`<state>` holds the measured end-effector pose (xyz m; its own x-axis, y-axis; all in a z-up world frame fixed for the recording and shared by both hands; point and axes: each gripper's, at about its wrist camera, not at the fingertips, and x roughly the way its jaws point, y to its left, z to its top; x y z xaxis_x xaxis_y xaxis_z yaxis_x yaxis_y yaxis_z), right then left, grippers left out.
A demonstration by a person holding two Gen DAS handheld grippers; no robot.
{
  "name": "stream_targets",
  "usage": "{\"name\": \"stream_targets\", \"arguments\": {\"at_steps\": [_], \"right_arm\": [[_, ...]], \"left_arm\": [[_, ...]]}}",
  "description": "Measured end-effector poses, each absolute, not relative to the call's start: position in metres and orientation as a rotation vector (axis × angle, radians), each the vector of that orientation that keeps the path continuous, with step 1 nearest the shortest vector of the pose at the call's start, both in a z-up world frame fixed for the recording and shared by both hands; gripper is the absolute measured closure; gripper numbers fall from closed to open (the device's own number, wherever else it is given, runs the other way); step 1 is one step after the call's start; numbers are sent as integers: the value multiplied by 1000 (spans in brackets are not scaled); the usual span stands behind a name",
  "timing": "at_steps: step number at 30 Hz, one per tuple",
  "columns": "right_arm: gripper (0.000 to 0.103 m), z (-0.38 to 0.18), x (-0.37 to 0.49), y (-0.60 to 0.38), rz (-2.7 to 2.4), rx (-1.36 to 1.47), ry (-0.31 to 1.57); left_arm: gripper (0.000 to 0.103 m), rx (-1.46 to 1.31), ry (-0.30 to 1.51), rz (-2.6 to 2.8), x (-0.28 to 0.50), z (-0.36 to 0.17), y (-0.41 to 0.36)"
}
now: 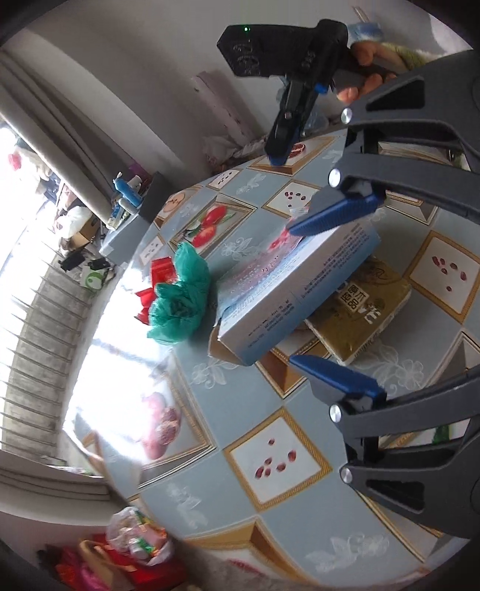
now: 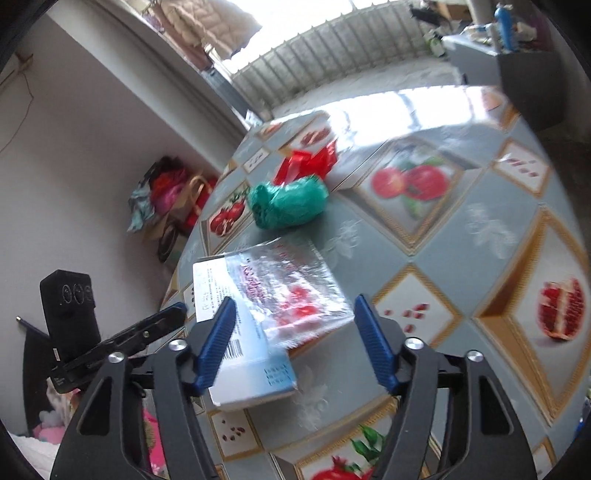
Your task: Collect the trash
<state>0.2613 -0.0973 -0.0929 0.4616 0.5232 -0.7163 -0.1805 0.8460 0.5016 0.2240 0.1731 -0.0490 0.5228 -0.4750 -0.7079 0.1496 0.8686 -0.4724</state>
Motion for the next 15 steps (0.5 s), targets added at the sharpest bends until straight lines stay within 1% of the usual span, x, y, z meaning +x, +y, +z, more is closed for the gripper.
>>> {"name": "stream_targets", "arguments": {"at_steps": [2, 3, 5, 7, 9, 11, 15], "right_arm": [[52, -105, 272, -84, 483, 381, 1042], [54, -110, 275, -77, 495, 378, 1061], [65, -122, 281, -69, 519, 370, 1105], [72, -130, 280, -66, 532, 368, 1133], [76, -129, 275, -68, 523, 354, 1125], [83, -128, 267, -77, 511, 353, 1131], [85, -126, 244, -106, 454, 372, 1132]], "left_arm": [[52, -394, 984, -390, 231, -59, 171], [53, -403, 999, -397, 233, -63, 169], [62, -424, 1007, -424, 235, -69, 165], [68, -413, 1005, -452, 235, -68, 156], [70, -380, 998, -451, 234, -67, 147], [77, -366, 1000, -479, 233, -67, 137], [81, -314, 1031, -547, 231, -69, 108]]}}
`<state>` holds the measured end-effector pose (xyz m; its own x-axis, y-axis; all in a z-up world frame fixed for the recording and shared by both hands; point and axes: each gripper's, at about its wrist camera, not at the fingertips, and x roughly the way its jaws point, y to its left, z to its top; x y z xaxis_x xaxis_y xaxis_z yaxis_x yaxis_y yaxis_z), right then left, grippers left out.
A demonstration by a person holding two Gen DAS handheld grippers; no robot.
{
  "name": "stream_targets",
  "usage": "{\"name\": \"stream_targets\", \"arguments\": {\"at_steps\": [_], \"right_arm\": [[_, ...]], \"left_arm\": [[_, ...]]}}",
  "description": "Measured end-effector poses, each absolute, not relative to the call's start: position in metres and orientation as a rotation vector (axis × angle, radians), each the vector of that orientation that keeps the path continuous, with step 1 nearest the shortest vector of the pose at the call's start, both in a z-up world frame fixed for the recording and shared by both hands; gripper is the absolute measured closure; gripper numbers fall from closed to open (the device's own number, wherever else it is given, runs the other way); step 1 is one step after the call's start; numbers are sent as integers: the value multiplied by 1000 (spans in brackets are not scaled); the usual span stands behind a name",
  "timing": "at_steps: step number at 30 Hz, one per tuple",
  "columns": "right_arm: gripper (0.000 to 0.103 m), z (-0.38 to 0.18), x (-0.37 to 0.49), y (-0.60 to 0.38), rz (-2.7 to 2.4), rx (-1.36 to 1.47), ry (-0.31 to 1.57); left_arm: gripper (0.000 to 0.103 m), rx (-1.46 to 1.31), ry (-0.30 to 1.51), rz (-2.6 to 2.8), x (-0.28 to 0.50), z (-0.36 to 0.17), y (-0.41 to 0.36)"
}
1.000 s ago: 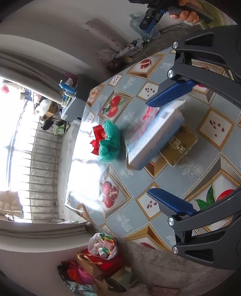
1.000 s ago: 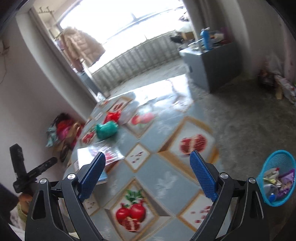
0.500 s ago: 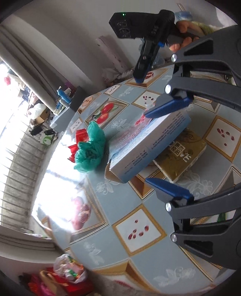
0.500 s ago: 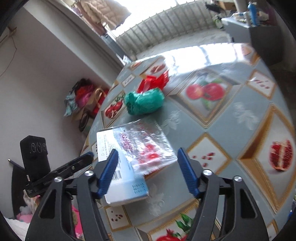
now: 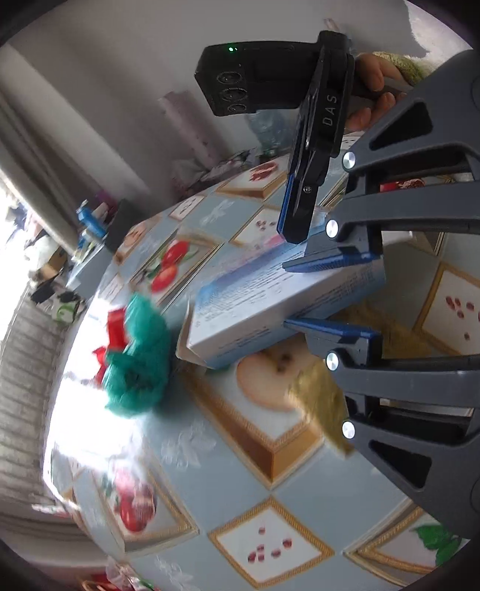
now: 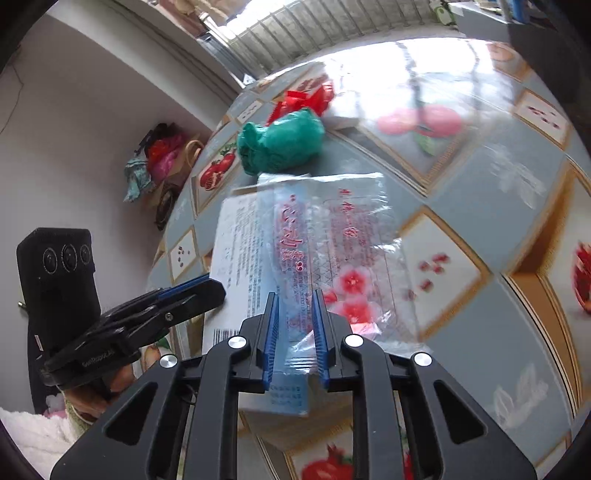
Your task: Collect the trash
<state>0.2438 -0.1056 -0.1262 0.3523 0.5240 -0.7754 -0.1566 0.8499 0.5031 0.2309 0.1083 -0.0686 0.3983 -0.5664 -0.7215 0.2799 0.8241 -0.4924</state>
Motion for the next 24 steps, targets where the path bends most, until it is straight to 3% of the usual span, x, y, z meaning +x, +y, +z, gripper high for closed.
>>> {"name": "stream_targets", "arguments": {"at_steps": [10, 19, 22, 24], "right_arm": [[89, -130, 176, -183, 253, 503, 1109], [92, -127, 142, -219, 81, 458, 1090], [90, -125, 135, -226, 83, 472, 1081], [83, -122, 132, -231, 89, 481, 1073]], "left_arm": [[82, -183, 1108, -746, 199, -82, 23], [83, -52, 1063, -703, 179, -75, 10], [83, -59, 1070, -687, 180, -72, 14], [81, -67, 1078, -685, 178, -69, 21]]}}
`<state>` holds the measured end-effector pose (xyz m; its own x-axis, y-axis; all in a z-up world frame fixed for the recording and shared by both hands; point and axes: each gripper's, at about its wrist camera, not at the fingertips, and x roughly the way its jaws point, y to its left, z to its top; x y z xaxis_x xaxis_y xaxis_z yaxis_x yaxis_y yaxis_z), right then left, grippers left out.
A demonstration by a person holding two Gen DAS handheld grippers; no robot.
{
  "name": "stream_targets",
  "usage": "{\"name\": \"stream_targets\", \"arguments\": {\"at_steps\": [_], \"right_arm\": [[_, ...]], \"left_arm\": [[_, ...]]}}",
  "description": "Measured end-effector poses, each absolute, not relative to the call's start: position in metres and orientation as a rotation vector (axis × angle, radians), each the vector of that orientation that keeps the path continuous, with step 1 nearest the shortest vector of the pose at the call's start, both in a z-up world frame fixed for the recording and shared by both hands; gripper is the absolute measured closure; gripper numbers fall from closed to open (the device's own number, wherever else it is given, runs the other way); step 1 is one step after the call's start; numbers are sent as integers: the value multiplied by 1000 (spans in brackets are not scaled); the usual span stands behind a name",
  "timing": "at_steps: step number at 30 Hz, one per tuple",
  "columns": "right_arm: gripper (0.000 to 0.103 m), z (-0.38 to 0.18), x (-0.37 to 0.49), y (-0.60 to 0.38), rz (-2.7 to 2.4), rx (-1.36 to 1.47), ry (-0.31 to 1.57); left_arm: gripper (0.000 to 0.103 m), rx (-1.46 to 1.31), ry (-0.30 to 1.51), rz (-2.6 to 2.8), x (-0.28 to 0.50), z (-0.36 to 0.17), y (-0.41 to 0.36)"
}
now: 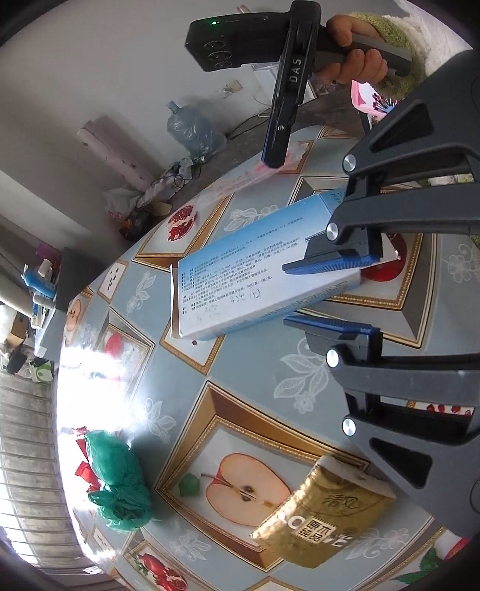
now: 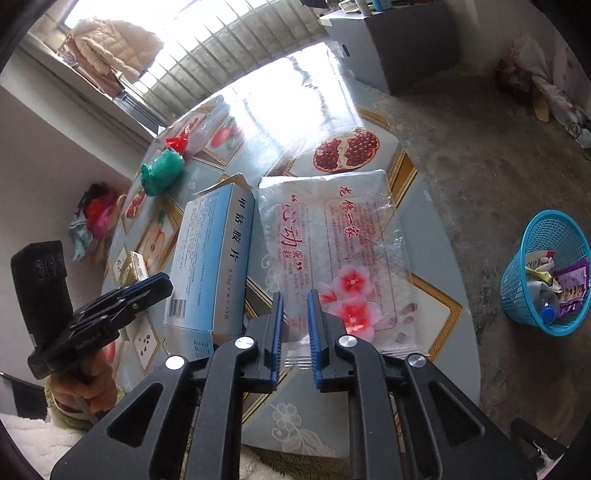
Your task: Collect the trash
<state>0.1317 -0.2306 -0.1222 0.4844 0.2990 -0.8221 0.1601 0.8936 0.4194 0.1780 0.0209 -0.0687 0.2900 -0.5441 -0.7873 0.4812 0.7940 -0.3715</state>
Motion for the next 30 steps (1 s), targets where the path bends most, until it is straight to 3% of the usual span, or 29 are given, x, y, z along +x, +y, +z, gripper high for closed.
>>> {"name": "stream_targets", "arguments": {"at_steps": [2, 3, 17, 23, 30], "right_arm": [[62, -114, 125, -235, 92, 484, 1042], [61, -110, 123, -236, 89, 479, 1025], [60, -126, 127, -258, -120, 371, 1021], [77, -134, 133, -248, -106, 335, 1031], [89, -138, 133, -243, -95, 321, 1033]], "left_arm": [[76, -71, 1073, -677, 180, -67, 21], [75, -68, 1068, -674, 180, -65, 21], [74, -42, 1070, -666, 185, -66, 6], [66, -30, 1062, -655, 186, -63, 3], [57, -16, 1055, -645, 185, -60, 0]]}}
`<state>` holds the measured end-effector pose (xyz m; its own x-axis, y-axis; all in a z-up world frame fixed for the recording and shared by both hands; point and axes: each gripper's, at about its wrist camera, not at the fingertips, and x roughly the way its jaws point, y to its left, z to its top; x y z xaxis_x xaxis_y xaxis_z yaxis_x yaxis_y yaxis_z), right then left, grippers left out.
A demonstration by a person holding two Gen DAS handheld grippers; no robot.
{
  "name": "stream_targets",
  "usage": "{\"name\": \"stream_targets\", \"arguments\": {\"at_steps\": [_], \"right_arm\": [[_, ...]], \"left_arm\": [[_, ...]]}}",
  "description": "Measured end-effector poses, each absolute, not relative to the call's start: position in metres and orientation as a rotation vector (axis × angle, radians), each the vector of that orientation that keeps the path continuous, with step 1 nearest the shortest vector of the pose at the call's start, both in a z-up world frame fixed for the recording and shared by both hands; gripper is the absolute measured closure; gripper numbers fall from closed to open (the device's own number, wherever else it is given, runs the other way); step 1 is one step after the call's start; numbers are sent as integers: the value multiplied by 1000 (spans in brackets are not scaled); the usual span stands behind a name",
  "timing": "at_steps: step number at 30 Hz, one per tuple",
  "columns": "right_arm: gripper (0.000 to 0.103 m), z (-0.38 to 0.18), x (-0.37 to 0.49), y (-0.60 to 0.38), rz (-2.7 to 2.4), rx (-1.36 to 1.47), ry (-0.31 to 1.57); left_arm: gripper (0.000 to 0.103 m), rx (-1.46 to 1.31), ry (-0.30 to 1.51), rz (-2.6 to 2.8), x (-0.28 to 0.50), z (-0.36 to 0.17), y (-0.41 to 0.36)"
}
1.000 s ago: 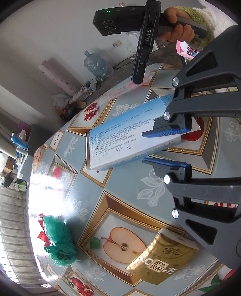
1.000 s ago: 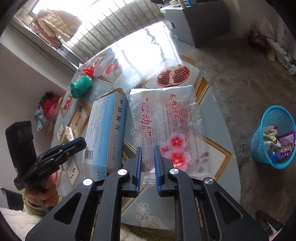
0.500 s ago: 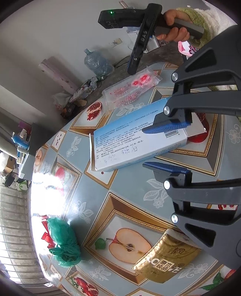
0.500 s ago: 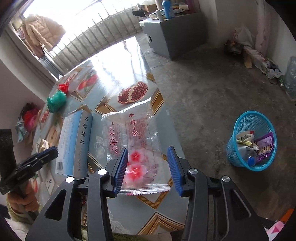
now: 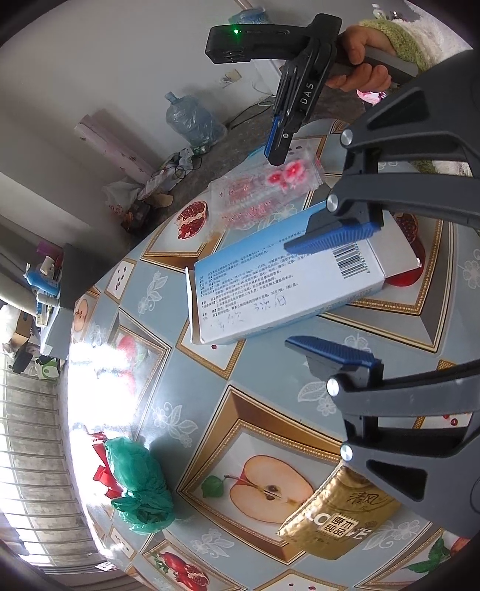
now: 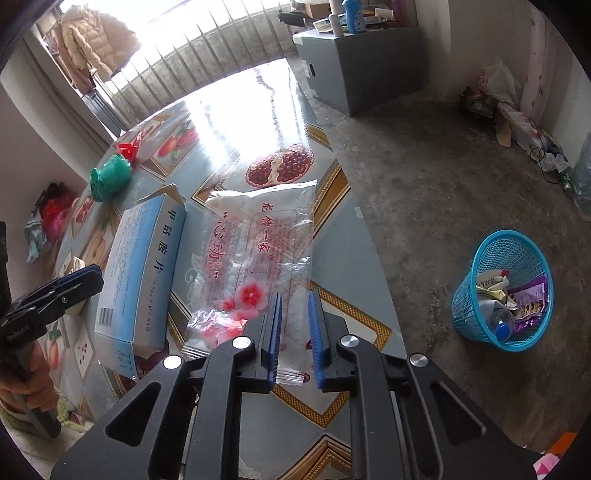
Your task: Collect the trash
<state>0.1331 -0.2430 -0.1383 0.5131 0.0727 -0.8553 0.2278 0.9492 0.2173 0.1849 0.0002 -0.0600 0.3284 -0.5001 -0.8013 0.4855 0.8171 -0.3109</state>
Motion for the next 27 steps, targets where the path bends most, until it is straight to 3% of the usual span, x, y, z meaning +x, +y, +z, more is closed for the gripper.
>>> {"name": "stream_targets", "arguments": {"at_steps": [5, 10, 27], "right_arm": [[95, -139, 132, -241, -94, 315, 1027], [98, -139, 130, -245, -97, 337, 1014], [98, -126, 113, -263, -97, 410, 956]], "left_arm": [[32, 7, 1035, -641, 184, -55, -9], [21, 51, 1023, -638, 185, -55, -27], [20, 138, 1092, -565, 190, -80, -59]]}}
